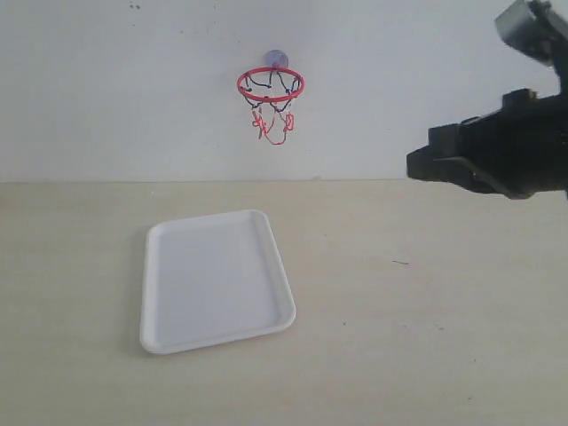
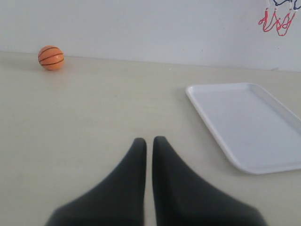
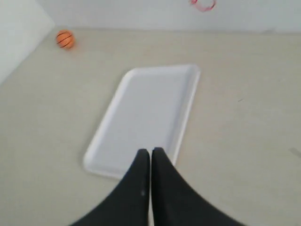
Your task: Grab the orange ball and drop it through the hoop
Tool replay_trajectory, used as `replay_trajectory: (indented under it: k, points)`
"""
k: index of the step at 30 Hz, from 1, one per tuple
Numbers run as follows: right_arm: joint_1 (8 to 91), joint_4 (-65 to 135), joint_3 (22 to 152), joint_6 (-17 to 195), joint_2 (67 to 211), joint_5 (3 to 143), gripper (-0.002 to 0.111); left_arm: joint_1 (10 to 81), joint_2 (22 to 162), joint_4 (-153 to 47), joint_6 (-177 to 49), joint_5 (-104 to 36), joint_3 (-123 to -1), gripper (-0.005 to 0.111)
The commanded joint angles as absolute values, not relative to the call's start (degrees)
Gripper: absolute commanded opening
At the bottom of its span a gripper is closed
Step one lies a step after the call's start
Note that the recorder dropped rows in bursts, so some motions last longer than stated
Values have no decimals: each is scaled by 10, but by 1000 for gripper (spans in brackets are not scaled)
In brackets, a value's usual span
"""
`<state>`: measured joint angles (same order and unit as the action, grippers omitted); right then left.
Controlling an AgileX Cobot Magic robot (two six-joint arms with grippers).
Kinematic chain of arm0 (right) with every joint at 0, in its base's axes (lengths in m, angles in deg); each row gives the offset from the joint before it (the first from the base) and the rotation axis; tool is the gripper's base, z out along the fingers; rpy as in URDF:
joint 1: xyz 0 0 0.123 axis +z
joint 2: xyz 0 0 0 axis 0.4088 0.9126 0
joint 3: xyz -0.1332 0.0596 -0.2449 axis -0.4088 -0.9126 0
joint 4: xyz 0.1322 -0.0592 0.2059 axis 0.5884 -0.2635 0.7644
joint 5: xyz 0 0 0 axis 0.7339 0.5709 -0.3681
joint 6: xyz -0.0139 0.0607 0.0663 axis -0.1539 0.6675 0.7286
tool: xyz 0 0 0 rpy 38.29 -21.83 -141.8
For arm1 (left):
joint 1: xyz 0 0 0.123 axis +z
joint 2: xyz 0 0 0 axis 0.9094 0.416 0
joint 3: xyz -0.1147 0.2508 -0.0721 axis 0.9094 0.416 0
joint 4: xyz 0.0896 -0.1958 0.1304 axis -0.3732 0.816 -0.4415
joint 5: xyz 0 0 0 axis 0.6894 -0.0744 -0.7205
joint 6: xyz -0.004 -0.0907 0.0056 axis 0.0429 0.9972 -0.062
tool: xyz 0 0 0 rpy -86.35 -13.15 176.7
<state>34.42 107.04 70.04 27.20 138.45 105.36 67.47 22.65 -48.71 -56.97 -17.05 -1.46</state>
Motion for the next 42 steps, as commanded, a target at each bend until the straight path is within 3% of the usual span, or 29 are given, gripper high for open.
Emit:
replay_trajectory:
  k: [1, 6, 11, 23, 27, 31, 42]
  points:
    - [379, 1074, 572, 257, 1183, 839, 0, 676, 224, -485, -566, -177, -12, 4]
    - [379, 1074, 395, 257, 914, 731, 0, 676, 224, -485, -566, -177, -12, 4]
    - [379, 1074, 273, 264, 677, 731, 0, 676, 224, -485, -566, -177, -12, 4]
    - [380, 1050, 247, 330, 705, 720, 0, 676, 224, -485, -566, -179, -12, 4]
    - [380, 764, 247, 523, 695, 739, 0, 676, 224, -485, -566, -179, -12, 4]
    - [380, 406, 247, 878, 670, 768, 0, 676, 224, -485, -566, -179, -12, 4]
    - [379, 348, 221, 938, 670, 831, 0, 676, 224, -485, -566, -179, -12, 4]
